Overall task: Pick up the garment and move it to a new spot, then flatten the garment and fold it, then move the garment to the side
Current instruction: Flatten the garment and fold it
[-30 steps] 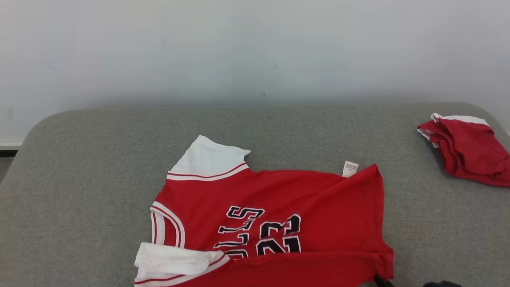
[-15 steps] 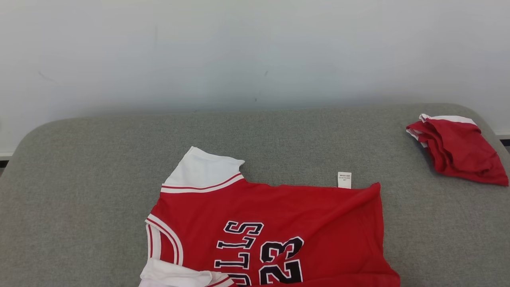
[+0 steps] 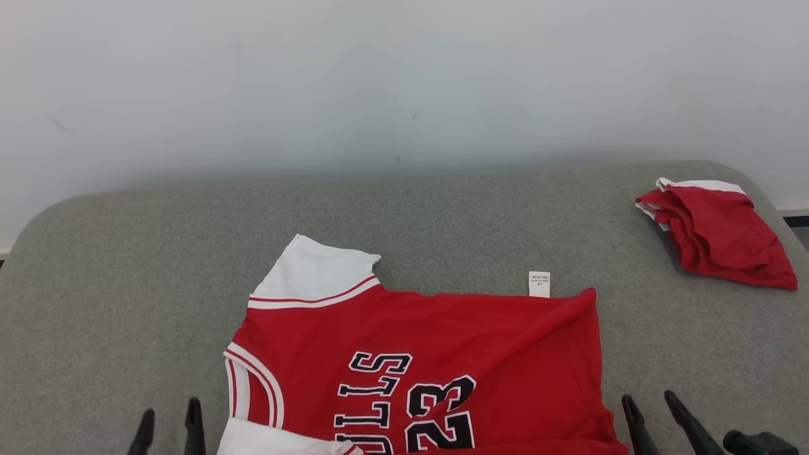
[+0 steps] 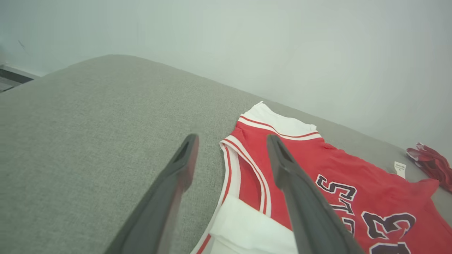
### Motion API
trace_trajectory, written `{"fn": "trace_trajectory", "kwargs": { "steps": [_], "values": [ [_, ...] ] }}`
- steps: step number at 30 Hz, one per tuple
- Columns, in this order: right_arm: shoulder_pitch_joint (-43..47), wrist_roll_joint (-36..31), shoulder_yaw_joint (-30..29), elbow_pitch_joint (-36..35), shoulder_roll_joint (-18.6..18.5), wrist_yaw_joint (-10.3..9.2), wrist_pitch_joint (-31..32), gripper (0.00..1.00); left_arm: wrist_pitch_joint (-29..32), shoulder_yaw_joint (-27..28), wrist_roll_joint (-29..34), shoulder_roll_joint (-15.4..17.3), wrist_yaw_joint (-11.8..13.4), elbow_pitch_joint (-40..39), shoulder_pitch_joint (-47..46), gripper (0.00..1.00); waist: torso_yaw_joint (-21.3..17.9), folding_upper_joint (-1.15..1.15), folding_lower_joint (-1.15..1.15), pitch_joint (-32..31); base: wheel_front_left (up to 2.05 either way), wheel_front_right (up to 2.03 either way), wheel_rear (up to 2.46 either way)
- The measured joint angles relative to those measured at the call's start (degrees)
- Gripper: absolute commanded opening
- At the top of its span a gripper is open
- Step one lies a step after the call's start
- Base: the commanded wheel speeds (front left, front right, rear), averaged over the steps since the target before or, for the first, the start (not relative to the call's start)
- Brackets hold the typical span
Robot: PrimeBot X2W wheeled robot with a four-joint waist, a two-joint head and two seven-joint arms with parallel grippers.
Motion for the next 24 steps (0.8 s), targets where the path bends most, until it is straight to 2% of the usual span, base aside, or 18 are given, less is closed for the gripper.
{"fn": "trace_trajectory", "kwargs": {
  "steps": [6,8,12,17,24],
  "values": [
    [-0.78,-4.58,-2.78,-4.49,2.64,0.0,-1.23,1.0,0.0,2.6,6.27,-0.12,-0.03,-5.56,-1.18,1.0,-0.49,0.0,0.0,-0.22,0.0,0.0,0.0],
    [-1.14,-6.81,-4.39,-5.92,4.33,0.0,-1.59,1.0,0.0,2.41,10.72,0.19,-0.09,-8.16,-1.3,1.0,-0.66,0.0,0.0,-0.25,0.0,0.0,0.0],
    [-1.2,-9.46,-6.41,-6.78,6.8,0.0,-1.79,1.0,0.0,3.55,13.47,0.38,-0.07,-10.21,-1.27,1.0,-0.69,0.0,0.0,-0.18,0.0,0.0,0.0],
    [-0.99,-11.45,-6.99,-7.1,8.39,0.0,-1.86,1.0,0.0,4.66,14.27,0.42,-0.07,-10.43,-0.79,1.0,-0.53,0.0,0.0,0.01,0.0,0.0,0.0],
    [-1.72,-11.88,-7.67,-6.05,8.24,0.0,-1.86,1.0,0.01,3.86,14.62,0.98,-0.11,-9.13,-1.05,1.0,-0.43,0.0,0.0,1.04,0.0,0.0,0.0]
  ]
}}
